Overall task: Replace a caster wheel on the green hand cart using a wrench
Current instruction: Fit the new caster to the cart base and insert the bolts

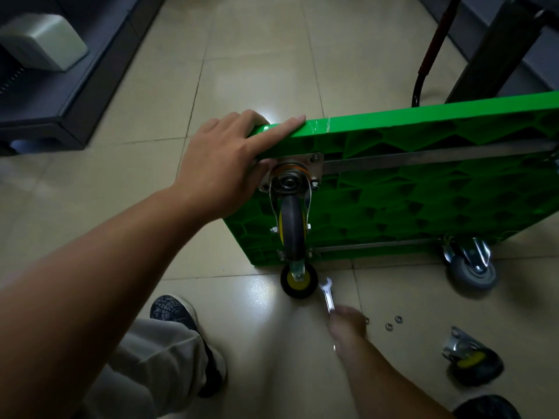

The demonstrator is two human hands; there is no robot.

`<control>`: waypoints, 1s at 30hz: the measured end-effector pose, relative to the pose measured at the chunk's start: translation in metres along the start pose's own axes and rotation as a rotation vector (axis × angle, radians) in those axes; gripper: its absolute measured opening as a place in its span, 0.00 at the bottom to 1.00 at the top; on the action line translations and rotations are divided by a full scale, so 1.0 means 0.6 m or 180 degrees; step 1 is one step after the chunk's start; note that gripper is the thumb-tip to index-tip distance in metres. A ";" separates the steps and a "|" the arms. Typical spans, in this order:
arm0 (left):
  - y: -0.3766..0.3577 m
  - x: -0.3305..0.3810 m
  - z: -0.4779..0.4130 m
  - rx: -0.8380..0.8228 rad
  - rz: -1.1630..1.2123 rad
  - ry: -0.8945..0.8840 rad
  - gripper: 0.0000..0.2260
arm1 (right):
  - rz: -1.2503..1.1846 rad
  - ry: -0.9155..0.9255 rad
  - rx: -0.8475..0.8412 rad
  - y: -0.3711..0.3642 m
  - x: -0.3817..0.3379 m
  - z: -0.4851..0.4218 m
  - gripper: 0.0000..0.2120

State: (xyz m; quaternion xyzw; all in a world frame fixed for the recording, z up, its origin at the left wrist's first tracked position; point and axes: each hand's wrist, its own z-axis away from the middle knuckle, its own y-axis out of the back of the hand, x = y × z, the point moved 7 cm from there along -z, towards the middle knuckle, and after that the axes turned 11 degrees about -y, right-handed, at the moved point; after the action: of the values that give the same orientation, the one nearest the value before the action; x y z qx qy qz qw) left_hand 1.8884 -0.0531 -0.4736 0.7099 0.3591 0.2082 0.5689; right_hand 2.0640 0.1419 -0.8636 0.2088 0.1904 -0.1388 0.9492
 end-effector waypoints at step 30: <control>-0.001 0.005 0.006 -0.0013 -0.0009 0.0032 0.30 | 0.2201 0.0077 0.0404 0.006 0.016 -0.072 0.14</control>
State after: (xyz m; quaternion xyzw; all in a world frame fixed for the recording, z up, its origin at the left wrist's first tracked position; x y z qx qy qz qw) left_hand 1.8928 -0.0534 -0.4753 0.7072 0.3626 0.2116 0.5688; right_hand 2.0606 0.1629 -0.9022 0.3211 0.1108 0.1818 0.9228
